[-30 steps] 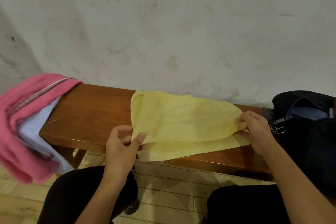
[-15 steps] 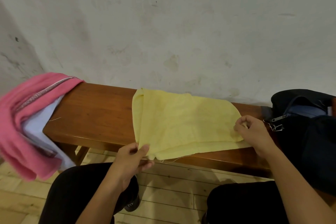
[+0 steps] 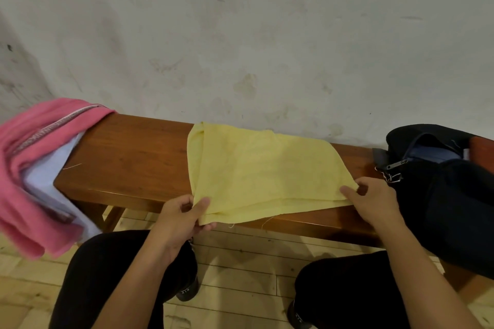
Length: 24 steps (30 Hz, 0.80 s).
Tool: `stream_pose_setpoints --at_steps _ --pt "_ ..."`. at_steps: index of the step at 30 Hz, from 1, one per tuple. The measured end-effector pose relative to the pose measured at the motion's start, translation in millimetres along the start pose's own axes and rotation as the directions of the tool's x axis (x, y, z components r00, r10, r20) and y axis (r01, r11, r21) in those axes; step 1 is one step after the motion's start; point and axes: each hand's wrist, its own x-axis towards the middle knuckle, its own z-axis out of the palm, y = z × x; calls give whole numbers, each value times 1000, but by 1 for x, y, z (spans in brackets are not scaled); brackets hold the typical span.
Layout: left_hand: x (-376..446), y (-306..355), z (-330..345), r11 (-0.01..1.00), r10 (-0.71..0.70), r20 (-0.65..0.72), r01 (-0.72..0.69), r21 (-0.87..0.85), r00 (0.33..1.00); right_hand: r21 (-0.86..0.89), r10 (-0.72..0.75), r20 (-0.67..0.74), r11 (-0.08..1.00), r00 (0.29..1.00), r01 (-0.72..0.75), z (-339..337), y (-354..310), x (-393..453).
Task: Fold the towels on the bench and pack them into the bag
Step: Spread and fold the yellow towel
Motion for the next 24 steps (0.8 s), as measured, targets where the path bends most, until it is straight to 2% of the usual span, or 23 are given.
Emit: stream_pose_setpoints --at_steps 4,8,12,15,18,22,24 --pt "-3 2 -2 1000 -3 3 3 4 1000 -63 -18 -34 998 999 15 0 -3 -6" --pt "-11 1 -6 998 -48 40 47 28 998 -7 -7 1 1000 1000 7 2 -7 -16" --pt "-13 0 -11 995 -26 20 28 -100 999 53 6 34 999 999 -7 2 -7 -27" --pt "-12 1 -18 984 -33 20 36 -175 999 232 42 -37 972 998 -32 -4 -5 -30" --pt "-13 4 -24 977 -44 61 56 -205 997 497 120 7 861 993 -107 -9 -6 -34" --pt "-13 8 -30 960 -57 91 80 -269 994 579 158 139 788 978 -209 -11 -2 -35" --pt "-12 9 -32 958 -51 83 73 -278 995 607 177 160 758 971 -238 -14 -1 -35"
